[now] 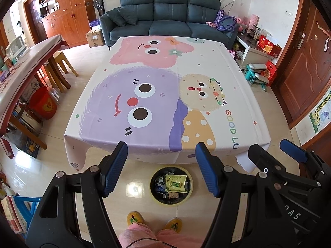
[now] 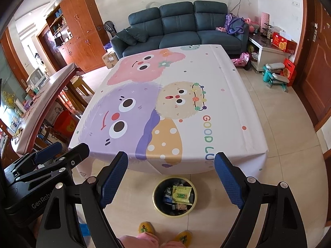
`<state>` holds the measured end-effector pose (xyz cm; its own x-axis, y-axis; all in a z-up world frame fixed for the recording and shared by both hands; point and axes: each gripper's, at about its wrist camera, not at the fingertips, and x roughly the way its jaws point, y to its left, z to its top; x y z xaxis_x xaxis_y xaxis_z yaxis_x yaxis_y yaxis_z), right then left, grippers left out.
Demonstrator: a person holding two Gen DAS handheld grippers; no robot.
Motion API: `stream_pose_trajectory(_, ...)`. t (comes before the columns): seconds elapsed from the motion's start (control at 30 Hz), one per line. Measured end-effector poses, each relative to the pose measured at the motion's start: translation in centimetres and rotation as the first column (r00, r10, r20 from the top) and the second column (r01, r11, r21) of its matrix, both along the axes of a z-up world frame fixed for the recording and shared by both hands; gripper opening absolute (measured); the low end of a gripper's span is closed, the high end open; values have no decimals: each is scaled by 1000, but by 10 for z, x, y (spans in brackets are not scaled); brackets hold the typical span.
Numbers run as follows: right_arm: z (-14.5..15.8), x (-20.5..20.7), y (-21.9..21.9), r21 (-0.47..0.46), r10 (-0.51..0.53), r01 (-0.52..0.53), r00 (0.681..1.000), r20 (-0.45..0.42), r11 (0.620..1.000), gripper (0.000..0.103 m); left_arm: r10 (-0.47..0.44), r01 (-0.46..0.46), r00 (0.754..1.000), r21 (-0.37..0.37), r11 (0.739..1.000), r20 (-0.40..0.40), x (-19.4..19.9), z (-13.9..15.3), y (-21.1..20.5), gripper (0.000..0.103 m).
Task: Collect trash
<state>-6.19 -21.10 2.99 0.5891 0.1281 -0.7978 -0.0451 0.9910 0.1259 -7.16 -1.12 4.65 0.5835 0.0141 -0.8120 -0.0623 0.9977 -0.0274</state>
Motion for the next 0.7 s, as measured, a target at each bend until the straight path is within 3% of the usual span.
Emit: stream_pose_trajectory(0.7, -3, -12, 2, -4, -6, 6, 1000, -8, 1000, 87, -4, 4, 1000, 0, 1000, -11, -7, -7, 4, 65)
